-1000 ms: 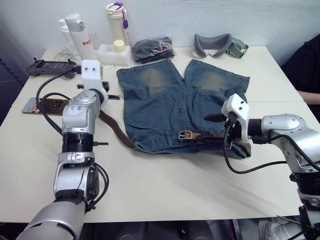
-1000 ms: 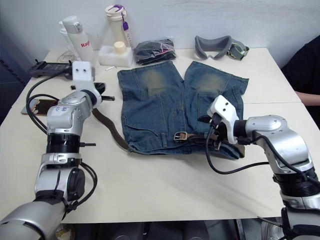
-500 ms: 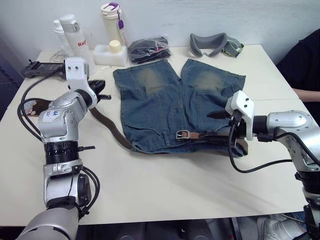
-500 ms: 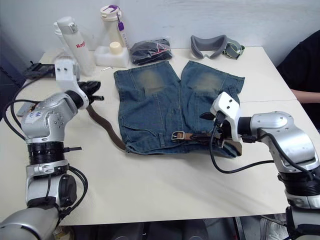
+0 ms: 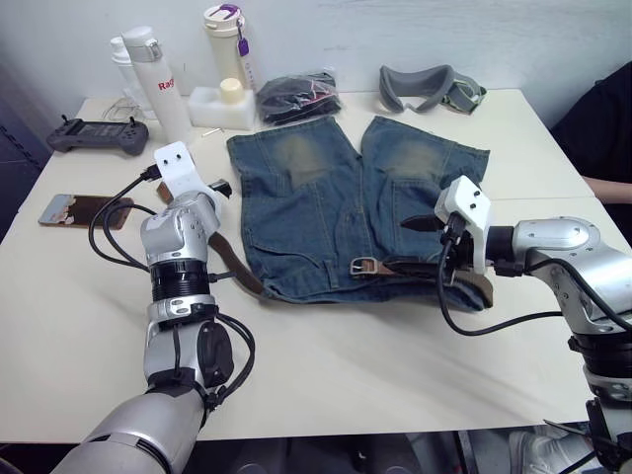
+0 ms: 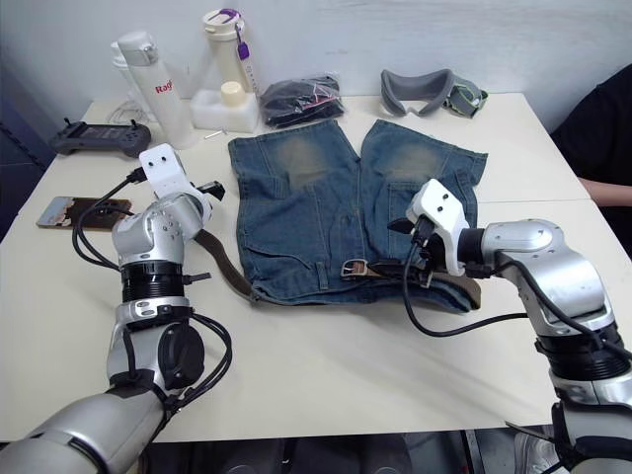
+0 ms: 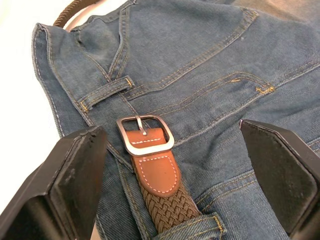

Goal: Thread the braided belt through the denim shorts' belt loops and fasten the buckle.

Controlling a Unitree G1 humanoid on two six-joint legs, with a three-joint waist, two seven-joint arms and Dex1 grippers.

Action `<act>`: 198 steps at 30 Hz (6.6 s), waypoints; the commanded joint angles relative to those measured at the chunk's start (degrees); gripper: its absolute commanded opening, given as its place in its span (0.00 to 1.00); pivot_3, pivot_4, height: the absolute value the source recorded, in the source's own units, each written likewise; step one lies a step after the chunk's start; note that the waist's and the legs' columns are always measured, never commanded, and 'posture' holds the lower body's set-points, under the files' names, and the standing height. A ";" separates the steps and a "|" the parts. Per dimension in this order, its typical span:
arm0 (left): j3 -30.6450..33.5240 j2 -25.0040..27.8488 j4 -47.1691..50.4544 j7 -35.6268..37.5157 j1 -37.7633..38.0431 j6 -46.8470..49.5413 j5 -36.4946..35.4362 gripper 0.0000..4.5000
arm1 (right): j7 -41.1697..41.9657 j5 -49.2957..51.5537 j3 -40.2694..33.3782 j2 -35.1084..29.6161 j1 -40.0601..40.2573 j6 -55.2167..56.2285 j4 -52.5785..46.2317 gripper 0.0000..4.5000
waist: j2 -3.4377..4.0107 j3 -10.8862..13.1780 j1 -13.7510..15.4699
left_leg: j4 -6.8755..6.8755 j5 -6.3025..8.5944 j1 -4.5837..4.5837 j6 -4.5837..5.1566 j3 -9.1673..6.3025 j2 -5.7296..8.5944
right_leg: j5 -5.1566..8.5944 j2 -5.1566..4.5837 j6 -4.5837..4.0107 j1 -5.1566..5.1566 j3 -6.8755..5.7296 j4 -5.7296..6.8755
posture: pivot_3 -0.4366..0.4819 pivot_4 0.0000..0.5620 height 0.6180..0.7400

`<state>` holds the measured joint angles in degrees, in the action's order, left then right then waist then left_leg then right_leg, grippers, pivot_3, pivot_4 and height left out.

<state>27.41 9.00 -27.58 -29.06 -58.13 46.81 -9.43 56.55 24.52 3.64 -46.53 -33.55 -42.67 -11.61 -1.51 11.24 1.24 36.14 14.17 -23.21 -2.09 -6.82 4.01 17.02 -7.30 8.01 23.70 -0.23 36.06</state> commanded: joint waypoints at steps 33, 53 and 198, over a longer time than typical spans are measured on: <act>-27.48 16.54 20.73 52.04 7.99 -24.35 -0.43 0.01 | -2.58 -2.23 -2.39 0.59 -0.46 3.06 1.65 1.00 | 0.01 -0.01 -0.49 | -0.04 -0.02 0.03 0.05 0.19 0.03 | -0.06 -0.01 0.04 0.01 0.19 -0.07 | 0.48 0.27 1.00; -37.32 25.14 30.60 80.38 18.27 -31.97 -0.62 0.01 | -1.59 -20.30 6.04 -0.53 -8.23 28.79 -4.75 1.00 | 0.14 0.02 -1.20 | 0.02 0.13 0.04 0.31 0.38 -0.09 | -0.07 0.13 0.06 0.03 0.48 -0.12 | 0.48 0.27 1.00; -25.23 6.27 35.17 0.56 42.02 4.36 -85.50 0.00 | -4.34 -10.93 -1.82 0.95 2.82 16.62 -1.58 0.92 | 0.26 -0.06 0.38 | -0.27 0.10 0.39 1.00 -0.44 1.20 | 0.20 -1.17 0.76 -0.94 -0.01 -0.67 | 0.48 0.27 1.00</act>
<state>3.90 16.74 8.47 -29.87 -14.84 51.22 -96.51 51.23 13.70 1.93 -44.84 -30.67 -28.36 -9.46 -1.25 11.18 1.62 35.87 14.27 -22.82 -1.08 -7.24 5.22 17.21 -8.48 8.78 22.75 -0.23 35.37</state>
